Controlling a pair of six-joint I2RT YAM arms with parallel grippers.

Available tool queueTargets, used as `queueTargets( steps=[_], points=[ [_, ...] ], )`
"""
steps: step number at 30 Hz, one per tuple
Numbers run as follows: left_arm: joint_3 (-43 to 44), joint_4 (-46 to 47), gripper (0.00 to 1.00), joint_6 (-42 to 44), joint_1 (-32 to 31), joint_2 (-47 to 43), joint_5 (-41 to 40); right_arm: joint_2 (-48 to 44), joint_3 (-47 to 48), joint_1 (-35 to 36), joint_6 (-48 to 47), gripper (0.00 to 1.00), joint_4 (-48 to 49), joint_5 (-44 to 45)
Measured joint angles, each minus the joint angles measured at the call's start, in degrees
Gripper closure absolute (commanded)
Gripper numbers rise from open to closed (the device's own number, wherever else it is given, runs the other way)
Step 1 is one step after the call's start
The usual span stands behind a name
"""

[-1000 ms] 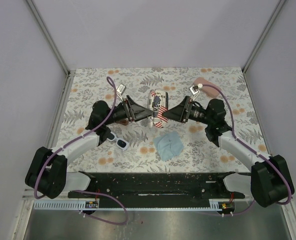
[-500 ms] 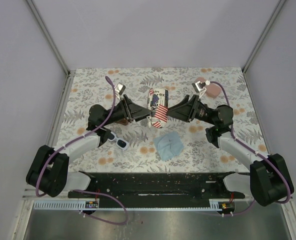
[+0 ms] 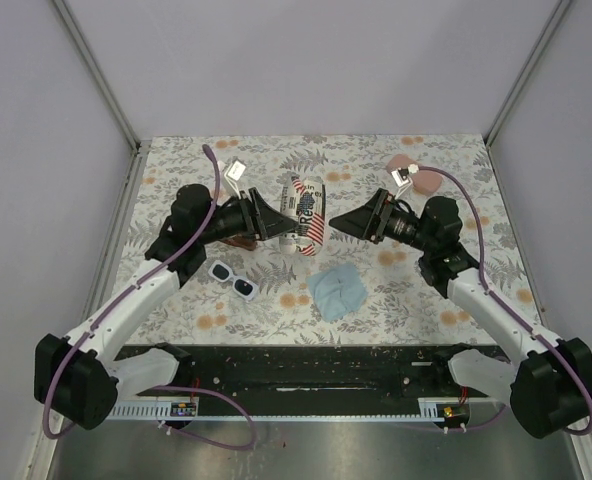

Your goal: Organize the sunglasses

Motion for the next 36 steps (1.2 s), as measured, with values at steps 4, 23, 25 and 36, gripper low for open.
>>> queueTargets(
  steps=[4,23,25,36],
  points=[
    [-0.85,-0.72,0.66,0.63,-0.02,0.31,0.83,1.05,1.53,0.00,-1.79,0.09,-1.60,-0.46],
    [0.17,-7.45,0.66,2.91,-6.10,2.19,-5.18,6.01,17.20,3.96,-11.13,0.04,-26.36,8.57],
    [1.05,-10.10,0.66,4.57,-7.06,2.19,-7.63,6.99,19.34,5.44,-12.98,0.09,-31.01,11.56],
    [2.32,-16.04,0.66,7.78,-7.93,2.36,-12.15,10.93,20.87,9.62,-16.20,0.15,-40.92,17.66]
  ],
)
